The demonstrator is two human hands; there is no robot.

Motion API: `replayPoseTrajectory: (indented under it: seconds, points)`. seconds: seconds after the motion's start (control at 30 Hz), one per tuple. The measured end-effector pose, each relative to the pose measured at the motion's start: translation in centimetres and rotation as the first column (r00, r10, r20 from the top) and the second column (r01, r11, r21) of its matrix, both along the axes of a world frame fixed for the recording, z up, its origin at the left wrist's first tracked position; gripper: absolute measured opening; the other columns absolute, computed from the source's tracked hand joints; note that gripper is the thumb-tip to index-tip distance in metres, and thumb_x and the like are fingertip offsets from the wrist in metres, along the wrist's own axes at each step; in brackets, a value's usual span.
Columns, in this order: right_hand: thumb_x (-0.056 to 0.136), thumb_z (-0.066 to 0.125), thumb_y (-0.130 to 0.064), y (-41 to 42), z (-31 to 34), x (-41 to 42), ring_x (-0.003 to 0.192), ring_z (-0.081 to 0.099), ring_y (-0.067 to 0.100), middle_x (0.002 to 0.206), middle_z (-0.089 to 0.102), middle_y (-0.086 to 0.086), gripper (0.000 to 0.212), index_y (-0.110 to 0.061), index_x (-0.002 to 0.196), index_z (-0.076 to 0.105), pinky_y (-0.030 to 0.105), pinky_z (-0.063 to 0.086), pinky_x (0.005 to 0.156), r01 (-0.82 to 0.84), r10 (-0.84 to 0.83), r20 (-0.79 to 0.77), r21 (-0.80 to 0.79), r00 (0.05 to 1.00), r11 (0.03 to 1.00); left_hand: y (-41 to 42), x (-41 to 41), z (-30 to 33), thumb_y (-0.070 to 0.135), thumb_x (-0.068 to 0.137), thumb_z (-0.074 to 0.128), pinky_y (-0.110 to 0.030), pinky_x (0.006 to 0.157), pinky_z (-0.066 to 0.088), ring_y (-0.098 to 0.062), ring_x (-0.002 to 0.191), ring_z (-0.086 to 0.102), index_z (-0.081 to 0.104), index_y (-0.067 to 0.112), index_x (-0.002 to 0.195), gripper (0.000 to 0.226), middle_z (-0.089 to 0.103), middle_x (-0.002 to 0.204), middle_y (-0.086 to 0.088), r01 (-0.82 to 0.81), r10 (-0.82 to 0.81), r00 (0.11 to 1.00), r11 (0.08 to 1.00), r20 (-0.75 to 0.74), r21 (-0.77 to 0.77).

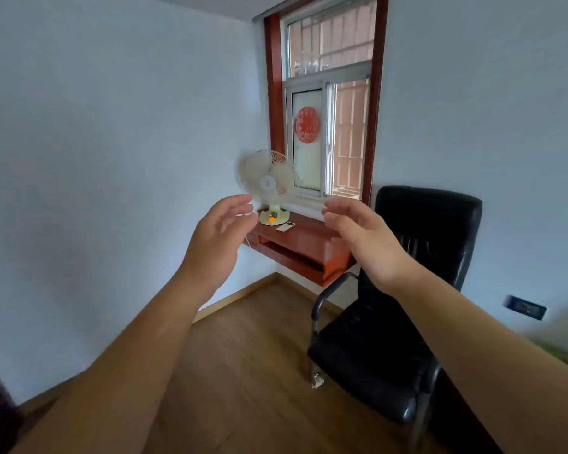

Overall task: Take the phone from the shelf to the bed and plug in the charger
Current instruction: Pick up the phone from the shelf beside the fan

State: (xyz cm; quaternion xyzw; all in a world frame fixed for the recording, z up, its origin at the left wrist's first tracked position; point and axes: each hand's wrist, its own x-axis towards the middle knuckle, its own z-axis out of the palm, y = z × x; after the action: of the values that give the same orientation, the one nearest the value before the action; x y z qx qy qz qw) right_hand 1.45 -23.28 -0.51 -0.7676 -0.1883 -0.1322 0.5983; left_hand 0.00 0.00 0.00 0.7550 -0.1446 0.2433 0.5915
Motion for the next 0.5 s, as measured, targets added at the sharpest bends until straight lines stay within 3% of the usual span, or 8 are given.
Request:
replayPoseTrajectory:
  seconds: [0.13,0.27,0.4,0.5]
  points:
    - [0.083,0.059,-0.049,4.4,-2.0,3.7,0.098,0.067,0.002,0.104,0.073,-0.019,0.034,-0.036,0.114,0.063,0.034,0.051,0.091,-0.060,0.072,-0.090,0.126,0.993,0.990,4.0,4.0,-2.2,0.040,0.082,0.057,-0.028,0.086,0.051,-0.003,0.102,0.064,0.068,0.042,0.103,0.023,0.071,0.102,0.023,0.085,-0.096,0.993,0.986,-0.068,-0.141]
    - [0.081,0.062,-0.045,10.0,-3.5,7.9,0.108,0.066,0.013,0.111,0.074,-0.008,0.028,-0.036,0.105,0.071,0.036,0.050,0.091,-0.073,0.113,-0.133,0.273,0.985,0.959,9.2,8.6,-3.6,0.035,0.083,0.056,-0.032,0.088,0.051,-0.007,0.103,0.065,0.070,0.035,0.104,0.025,0.072,0.105,0.016,0.118,-0.140,0.984,0.975,-0.111,-0.188]
    - [0.090,0.059,-0.035,15.3,-5.1,11.7,0.108,0.067,0.021,0.116,0.072,0.003,0.033,-0.020,0.118,0.067,0.039,0.054,0.091,-0.034,0.114,-0.189,0.383,0.975,0.923,14.5,12.8,-5.1,0.038,0.086,0.053,-0.032,0.089,0.053,-0.009,0.106,0.066,0.069,0.028,0.110,0.031,0.072,0.112,0.009,0.134,-0.171,0.972,0.967,-0.162,-0.218]
    - [0.090,0.057,-0.032,18.4,-6.0,14.0,0.110,0.066,0.024,0.122,0.069,0.010,0.039,-0.012,0.123,0.063,0.043,0.053,0.094,-0.012,0.124,-0.228,0.440,0.966,0.898,17.9,15.4,-6.2,0.039,0.084,0.053,-0.035,0.088,0.053,-0.016,0.107,0.067,0.070,0.024,0.109,0.034,0.072,0.115,0.001,0.148,-0.220,0.956,0.933,-0.195,-0.327]
